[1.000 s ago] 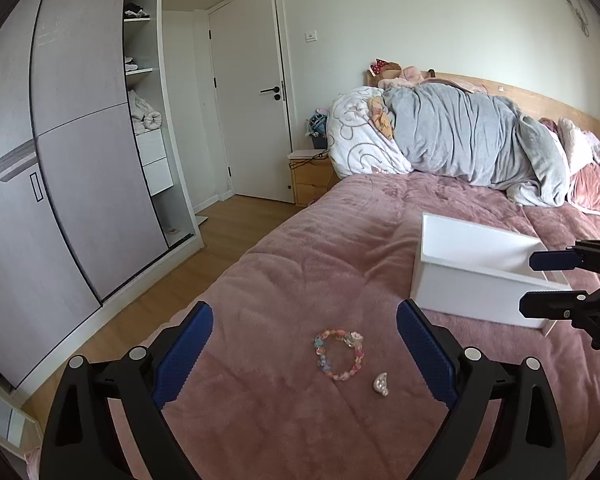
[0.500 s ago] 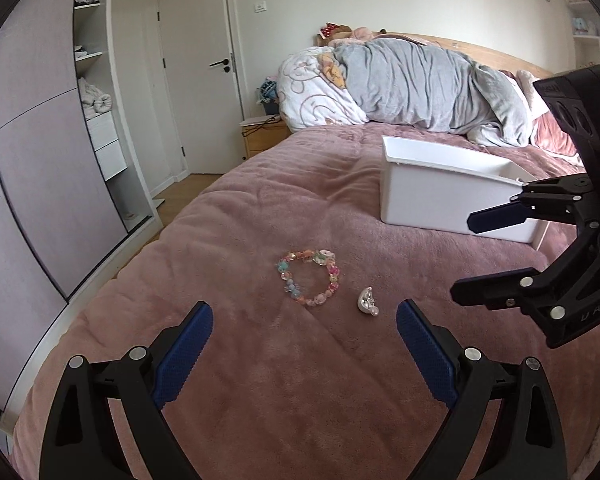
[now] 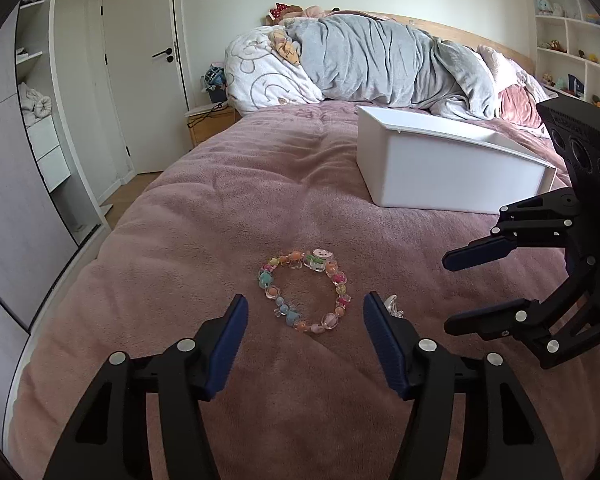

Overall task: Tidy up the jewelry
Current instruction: 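Grasp the pastel bead charm bracelet with the left tool while the right tool grasps the silver pendant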

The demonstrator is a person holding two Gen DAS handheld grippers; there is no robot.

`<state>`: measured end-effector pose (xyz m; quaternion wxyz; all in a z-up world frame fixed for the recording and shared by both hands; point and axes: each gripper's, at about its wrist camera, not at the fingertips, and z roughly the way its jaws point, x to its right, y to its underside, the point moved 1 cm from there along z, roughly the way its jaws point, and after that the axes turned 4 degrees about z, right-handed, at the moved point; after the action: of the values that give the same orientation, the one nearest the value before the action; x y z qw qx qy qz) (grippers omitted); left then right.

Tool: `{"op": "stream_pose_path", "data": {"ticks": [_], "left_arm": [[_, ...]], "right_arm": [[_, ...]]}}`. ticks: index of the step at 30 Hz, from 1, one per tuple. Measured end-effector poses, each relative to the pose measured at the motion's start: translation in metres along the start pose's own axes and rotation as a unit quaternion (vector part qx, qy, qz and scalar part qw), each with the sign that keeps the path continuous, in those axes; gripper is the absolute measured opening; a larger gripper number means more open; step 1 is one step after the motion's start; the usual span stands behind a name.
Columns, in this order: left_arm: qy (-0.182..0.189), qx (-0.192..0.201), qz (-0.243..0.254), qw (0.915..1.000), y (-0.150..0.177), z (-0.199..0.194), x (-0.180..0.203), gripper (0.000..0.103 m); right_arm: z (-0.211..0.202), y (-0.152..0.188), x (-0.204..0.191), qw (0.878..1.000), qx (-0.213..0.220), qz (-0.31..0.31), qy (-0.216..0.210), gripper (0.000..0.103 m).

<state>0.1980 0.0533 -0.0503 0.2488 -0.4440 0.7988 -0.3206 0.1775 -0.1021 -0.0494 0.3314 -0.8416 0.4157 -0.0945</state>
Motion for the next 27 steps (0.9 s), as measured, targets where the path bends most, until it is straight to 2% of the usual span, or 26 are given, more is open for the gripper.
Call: {"op": "stream_pose_path", "data": {"ticks": [2, 8, 12, 13, 14, 15, 17, 20, 27], "left_arm": [[0.013, -0.003, 0.0, 0.9999, -0.003, 0.011, -0.002, 0.052], [0.014, -0.047, 0.015, 0.9987, -0.01, 0.053, 0.0, 0.047], [0.02, -0.056, 0.013, 0.9981, -0.017, 0.069, -0.003, 0.04], [0.024, -0.063, 0.013, 0.9977, -0.018, 0.075, -0.004, 0.032], [0.032, -0.077, 0.011, 0.9965, -0.017, 0.081, -0.004, 0.017], [0.039, -0.093, 0.007, 0.9949, -0.016, 0.09, -0.005, 0.014], [0.042, -0.096, 0.0, 0.9945, -0.011, 0.097, -0.007, 0.012], [0.04, -0.088, -0.013, 0.9953, -0.007, 0.097, -0.01, 0.007], [0.036, -0.08, -0.049, 0.995, 0.0, 0.092, -0.011, 0.006]], "right_arm": [[0.004, -0.002, 0.0, 1.0, 0.005, -0.008, -0.003, 0.044], [0.025, -0.008, -0.004, 1.0, 0.008, -0.02, -0.013, 0.043], [0.038, -0.006, -0.006, 1.0, 0.006, -0.013, -0.02, 0.041], [0.04, -0.004, -0.007, 1.0, 0.001, -0.014, -0.017, 0.038], [0.044, -0.003, -0.007, 1.0, -0.006, -0.013, -0.015, 0.037], [0.046, -0.002, -0.006, 1.0, -0.01, -0.008, -0.018, 0.036], [0.047, -0.001, -0.003, 1.0, -0.012, 0.004, -0.026, 0.03], [0.047, -0.002, 0.004, 0.999, -0.012, 0.019, -0.037, 0.015], [0.043, 0.001, 0.008, 0.998, -0.009, 0.037, -0.052, 0.012]]}}
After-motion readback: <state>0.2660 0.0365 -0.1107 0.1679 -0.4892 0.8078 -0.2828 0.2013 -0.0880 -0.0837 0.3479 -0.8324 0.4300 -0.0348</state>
